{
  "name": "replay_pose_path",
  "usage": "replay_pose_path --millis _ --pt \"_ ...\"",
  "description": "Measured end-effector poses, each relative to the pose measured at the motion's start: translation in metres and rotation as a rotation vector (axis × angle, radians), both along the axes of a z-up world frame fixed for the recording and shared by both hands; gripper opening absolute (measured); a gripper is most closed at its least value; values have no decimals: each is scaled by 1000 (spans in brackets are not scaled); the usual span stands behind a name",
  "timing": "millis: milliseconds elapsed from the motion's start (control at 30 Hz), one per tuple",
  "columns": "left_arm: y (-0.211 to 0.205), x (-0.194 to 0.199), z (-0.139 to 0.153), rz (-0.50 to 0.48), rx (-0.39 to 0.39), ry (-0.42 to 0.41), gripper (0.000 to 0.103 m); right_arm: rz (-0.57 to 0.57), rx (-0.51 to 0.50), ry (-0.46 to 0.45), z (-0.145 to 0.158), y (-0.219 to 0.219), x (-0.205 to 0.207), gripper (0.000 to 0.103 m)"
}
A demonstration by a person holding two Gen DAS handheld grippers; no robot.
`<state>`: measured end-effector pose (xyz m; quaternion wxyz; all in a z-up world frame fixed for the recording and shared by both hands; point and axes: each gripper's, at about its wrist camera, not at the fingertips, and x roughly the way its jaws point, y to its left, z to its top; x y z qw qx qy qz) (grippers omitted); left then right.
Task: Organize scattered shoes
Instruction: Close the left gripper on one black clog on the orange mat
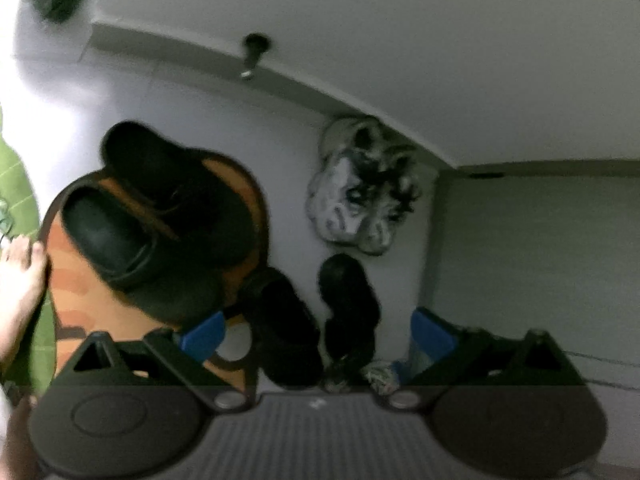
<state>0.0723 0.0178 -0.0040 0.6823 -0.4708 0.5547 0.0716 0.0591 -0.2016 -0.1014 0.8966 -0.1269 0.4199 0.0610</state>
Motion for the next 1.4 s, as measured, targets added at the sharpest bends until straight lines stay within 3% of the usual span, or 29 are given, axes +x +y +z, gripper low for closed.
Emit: replay_pose_path --millis 267,367,567,667,767,833,1033,1100,1267,1333,1400 --pt "6 5 8 -188 9 -43 101 -106 17 6 11 4 -52 98" --pt "12 -3 9 -124 -8 -45 101 -76 -23 -12 19 11 -62 98" --pt "16 -8 13 -186 -16 -68 101 -97 0 -20 29 12 -72 98" --pt "39 -7 7 -188 -16 -57 97 -85 -34 -8 26 8 -69 98" --pt "67 -6 6 -155 84 -69 96 -97 -45 4 24 -4 -60 95" --pt "74 -3 3 -181 147 -63 94 -97 -28 38 23 -16 -49 80" --pt "76 -7 -17 -215 110 -11 90 -9 -82 85 9 -25 -32 82" --pt "74 -9 -19 -217 89 -8 90 27 -96 109 0 -25 -27 88" --pt "75 -13 -26 -261 152 6 90 197 -156 229 -44 -13 -11 92" --pt "85 -7 -43 -261 175 28 90 274 -215 265 -62 -6 -8 92" --pt "91 3 -61 -264 194 53 88 325 -246 281 -74 -3 -7 99"
